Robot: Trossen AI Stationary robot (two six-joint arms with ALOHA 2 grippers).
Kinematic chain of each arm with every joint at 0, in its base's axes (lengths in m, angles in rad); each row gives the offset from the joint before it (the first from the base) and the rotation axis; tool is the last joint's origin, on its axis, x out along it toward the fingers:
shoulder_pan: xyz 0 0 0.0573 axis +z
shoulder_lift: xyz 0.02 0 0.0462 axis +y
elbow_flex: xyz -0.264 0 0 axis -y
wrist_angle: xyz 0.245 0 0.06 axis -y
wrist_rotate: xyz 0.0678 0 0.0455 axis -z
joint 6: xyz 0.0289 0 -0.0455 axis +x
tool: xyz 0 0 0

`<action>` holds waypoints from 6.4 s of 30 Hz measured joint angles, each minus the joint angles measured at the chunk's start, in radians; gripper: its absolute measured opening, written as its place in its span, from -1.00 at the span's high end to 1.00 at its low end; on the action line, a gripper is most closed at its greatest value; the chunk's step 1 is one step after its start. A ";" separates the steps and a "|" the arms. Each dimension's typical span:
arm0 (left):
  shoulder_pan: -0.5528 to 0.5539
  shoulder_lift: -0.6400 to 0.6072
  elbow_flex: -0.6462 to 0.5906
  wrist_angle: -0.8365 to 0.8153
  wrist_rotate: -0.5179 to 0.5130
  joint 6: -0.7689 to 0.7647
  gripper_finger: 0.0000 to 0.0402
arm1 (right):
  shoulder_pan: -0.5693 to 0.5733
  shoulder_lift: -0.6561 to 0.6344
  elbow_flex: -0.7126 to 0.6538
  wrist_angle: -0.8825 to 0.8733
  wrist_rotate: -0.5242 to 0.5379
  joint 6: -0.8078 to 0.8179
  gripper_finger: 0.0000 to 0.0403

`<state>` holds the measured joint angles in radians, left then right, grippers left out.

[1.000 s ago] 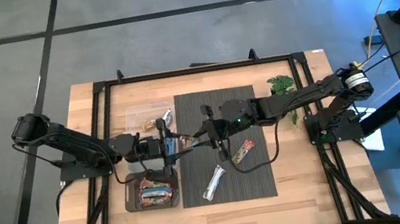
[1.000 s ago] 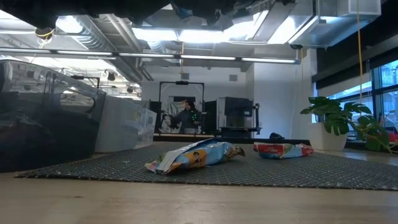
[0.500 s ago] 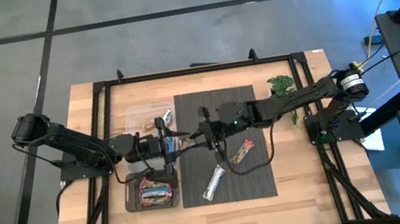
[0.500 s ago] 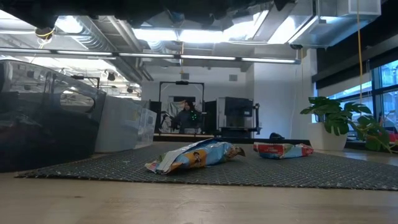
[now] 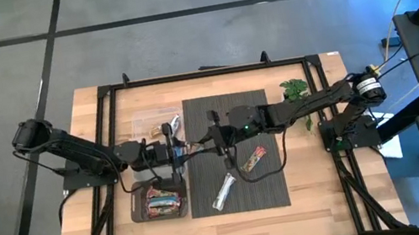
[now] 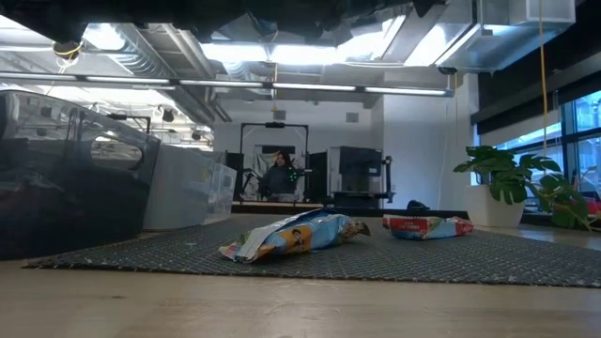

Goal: Pick and place Granola Bars by type
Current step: Put the yellow granola bar into the transparent bin

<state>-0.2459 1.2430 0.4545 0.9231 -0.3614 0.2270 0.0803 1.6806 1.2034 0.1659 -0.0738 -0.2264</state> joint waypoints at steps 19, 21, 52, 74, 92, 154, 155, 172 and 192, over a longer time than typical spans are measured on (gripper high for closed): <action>0.001 0.003 -0.001 -0.081 -0.055 -0.034 0.68 | -0.009 -0.007 0.003 -0.178 -0.004 0.010 0.29; 0.001 0.003 -0.001 -0.077 -0.057 -0.034 0.68 | -0.008 -0.007 0.002 -0.185 -0.005 0.009 0.15; 0.380 -0.206 0.292 -1.498 0.048 -0.625 0.68 | -0.007 -0.004 0.000 -0.760 0.106 0.128 -0.35; 0.478 -0.057 0.289 -1.580 0.089 -0.476 0.68 | -0.004 -0.004 0.000 -0.800 0.106 0.200 -0.35; 0.478 0.047 0.288 -1.578 -0.011 -0.387 0.68 | -0.004 -0.004 0.000 -0.799 0.106 0.196 -0.34; -0.016 -0.138 0.363 -1.240 -0.039 -0.452 0.28 | 0.129 0.336 0.000 -0.319 -0.156 -0.119 -0.16; -0.016 -0.138 0.363 -1.240 -0.039 -0.452 0.28 | 0.129 0.336 0.000 -0.323 -0.156 -0.119 -0.11; -0.016 -0.138 0.363 -1.241 -0.039 -0.451 0.28 | 0.129 0.334 0.000 -0.328 -0.156 -0.122 0.56; 0.012 -0.134 0.362 -1.152 -0.047 -0.340 0.28 | -0.003 -0.175 0.019 -0.519 -0.082 -0.239 0.64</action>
<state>-0.2338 1.1088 0.8169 -0.2288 -0.4080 -0.1128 0.0770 1.5055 1.2229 -0.3532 -0.1554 -0.4649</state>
